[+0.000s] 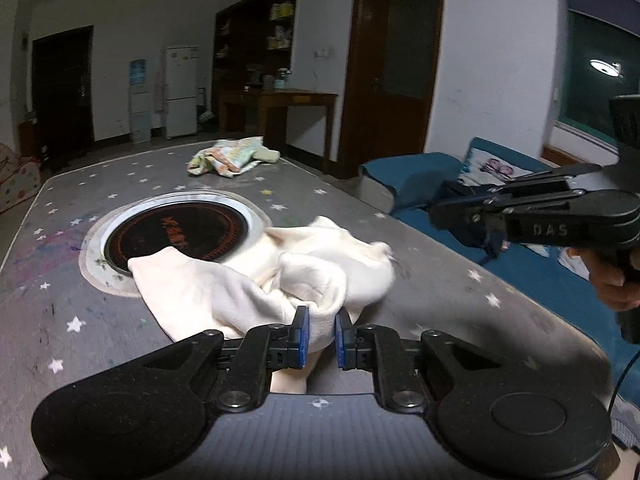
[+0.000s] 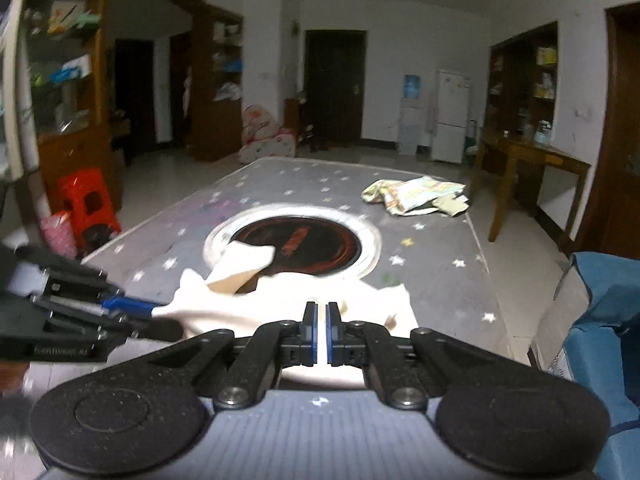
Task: Fold clothes
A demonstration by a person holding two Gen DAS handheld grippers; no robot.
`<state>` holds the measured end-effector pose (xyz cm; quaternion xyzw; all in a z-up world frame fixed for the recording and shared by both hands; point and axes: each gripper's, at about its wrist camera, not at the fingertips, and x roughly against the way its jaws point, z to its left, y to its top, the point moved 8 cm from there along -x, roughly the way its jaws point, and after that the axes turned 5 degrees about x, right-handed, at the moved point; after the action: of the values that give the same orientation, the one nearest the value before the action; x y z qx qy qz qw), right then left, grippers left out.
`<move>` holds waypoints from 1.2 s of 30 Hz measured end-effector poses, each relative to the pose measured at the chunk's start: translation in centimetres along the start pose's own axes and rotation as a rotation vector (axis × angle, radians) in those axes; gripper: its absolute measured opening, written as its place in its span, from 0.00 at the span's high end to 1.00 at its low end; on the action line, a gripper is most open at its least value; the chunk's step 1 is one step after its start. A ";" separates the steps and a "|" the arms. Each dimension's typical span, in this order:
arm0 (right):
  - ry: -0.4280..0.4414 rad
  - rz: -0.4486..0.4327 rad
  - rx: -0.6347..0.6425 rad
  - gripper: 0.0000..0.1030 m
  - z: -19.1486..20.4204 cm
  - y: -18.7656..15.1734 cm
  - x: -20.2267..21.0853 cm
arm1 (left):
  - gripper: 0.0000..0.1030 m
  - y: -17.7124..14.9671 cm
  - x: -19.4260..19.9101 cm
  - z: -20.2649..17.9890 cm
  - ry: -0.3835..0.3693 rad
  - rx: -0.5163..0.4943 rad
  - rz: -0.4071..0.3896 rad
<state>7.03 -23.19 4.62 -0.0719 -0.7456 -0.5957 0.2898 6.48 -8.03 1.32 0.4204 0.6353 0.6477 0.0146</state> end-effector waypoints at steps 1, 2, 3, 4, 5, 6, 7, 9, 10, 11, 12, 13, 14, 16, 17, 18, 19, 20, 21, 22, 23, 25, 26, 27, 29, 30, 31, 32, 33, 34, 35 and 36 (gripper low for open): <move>0.011 0.012 0.005 0.97 0.4 -0.3 0.3 | 0.87 -0.5 0.4 -0.3 -0.008 -0.004 0.005; 0.019 0.018 0.006 0.96 0.7 -0.5 0.5 | 0.87 -1.0 0.6 -0.6 -0.015 -0.012 0.013; 0.025 0.021 0.010 0.96 0.9 -0.6 0.7 | 0.87 -1.5 0.9 -0.9 -0.020 -0.019 0.020; 0.031 0.024 0.012 0.94 1.1 -0.6 0.8 | 0.87 -2.1 1.1 -1.2 -0.024 -0.028 0.028; 0.034 0.027 0.010 0.93 1.2 -0.6 0.8 | 0.87 -2.7 1.3 -1.6 -0.032 -0.035 0.038; 0.039 0.032 0.006 0.93 1.3 -0.6 0.7 | 0.87 -3.3 1.5 -1.9 -0.039 -0.044 0.048; 0.047 0.040 -0.001 0.93 1.4 -0.7 0.5 | 0.87 -3.9 1.6 -2.1 -0.044 -0.057 0.058; 0.059 0.061 -0.007 0.89 1.8 -1.0 -0.2 | 0.87 -5.0 1.8 -2.7 -0.053 -0.081 0.075; 0.065 0.073 -0.009 0.84 1.9 -1.1 -0.6 | 0.87 -5.6 2.0 -2.9 -0.057 -0.090 0.081; 0.070 0.084 -0.011 0.79 2.1 -1.3 -1.1 | 0.87 -6.1 2.2 -3.1 -0.063 -0.095 0.088; 0.072 0.095 -0.013 0.79 2.2 -1.3 -1.7 | 0.87 -6.6 2.3 -3.2 -0.071 -0.095 0.098; 0.075 0.106 -0.016 0.79 2.3 -1.4 -2.2 | 0.87 -7.0 2.4 -3.3 -0.078 -0.095 0.109; 0.077 0.117 -0.018 0.78 2.5 -1.5 -2.8 | 0.87 -7.3 2.5 -3.4 -0.082 -0.097 0.117; 0.088 0.144 -0.029 0.74 2.9 -1.8 -3.8 | 0.86 -7.8 3.0 -3.6 -0.088 -0.101 0.129; 0.095 0.157 -0.031 0.72 3.1 -1.9 -4.4 | 0.86 -7.9 3.4 -3.6 -0.089 -0.102 0.132; 0.097 0.165 -0.034 0.71 3.3 -2.0 -4.9 | 0.83 -7.8 3.6 -3.5 -0.086 -0.099 0.133; 0.099 0.173 -0.035 0.68 3.5 -2.1 -5.3 | 0.82 -7.6 3.9 -3.2 -0.087 -0.090 0.133; 0.103 0.184 -0.032 0.62 3.7 -2.3 -5.8 | 0.82 -7.3 4.1 -2.9 -0.090 -0.076 0.130; 0.105 0.195 -0.035 0.60 3.9 -2.6 -6.2 | 0.82 -6.9 4.4 -2.7 -0.090 -0.065 0.124; 0.105 0.204 -0.041 0.59 4.0 -2.9 -6.6 | 0.81 -6.5 4.8 -2.4 -0.087 -0.058 0.114; 0.107 0.214 -0.044 0.58 4.2 -3.3 -6.9 | 0.80 -6.1 5.1 -2.1 -0.082 -0.057 0.104; 0.107 0.227 -0.063 0.52 4.3 -4.2 -7.5 | 0.71 -5.3 5.6 -1.6 -0.066 -0.057 0.083; 0.105 0.231 -0.078 0.47 4.3 -4.7 -7.7 | 0.69 -4.9 5.7 -1.3 -0.056 -0.057 0.074; 0.103 0.233 -0.098 0.45 4.2 -5.1 -7.9 | 0.67 -4.5 5.8 -1.0 -0.044 -0.053 0.065; 0.098 0.228 -0.136 0.40 3.9 -6.0 -8.2 | 0.63 -3.7 5.9 -0.4 -0.021 -0.044 0.048; 0.099 0.220 -0.151 0.39 3.8 -6.3 -8.2 | 0.62 -3.3 5.8 0.0 -0.010 -0.034 0.042; 0.098 0.212 -0.162 0.38 3.7 -6.7 -8.3 | 0.60 -2.8 5.7 0.4 0.000 -0.024 0.037; 0.096 0.200 -0.164 0.35 3.7 -6.9 -8.2 | 0.60 -2.4 5.4 0.7 0.012 -0.014 0.033; 0.091 0.189 -0.167 0.33 3.6 -7.1 -8.1 | 0.60 -2.0 5.0 1.1 0.025 -0.005 0.034; 0.082 0.180 -0.172 0.26 3.6 -7.3 -8.0 | 0.60 -1.6 4.6 1.4 0.039 0.004 0.035; 0.074 0.176 -0.178 0.22 3.5 -7.5 -8.0 | 0.60 -1.2 4.1 1.7 0.051 0.013 0.037; 0.069 0.173 -0.186 0.21 3.3 -7.7 -8.0 | 0.60 -0.9 3.6 2.0 0.062 0.027 0.043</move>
<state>9.01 -20.37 -6.45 -0.1420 -0.6677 -0.6371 0.3579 4.87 -4.22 2.11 0.4136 0.6349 0.6521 -0.0246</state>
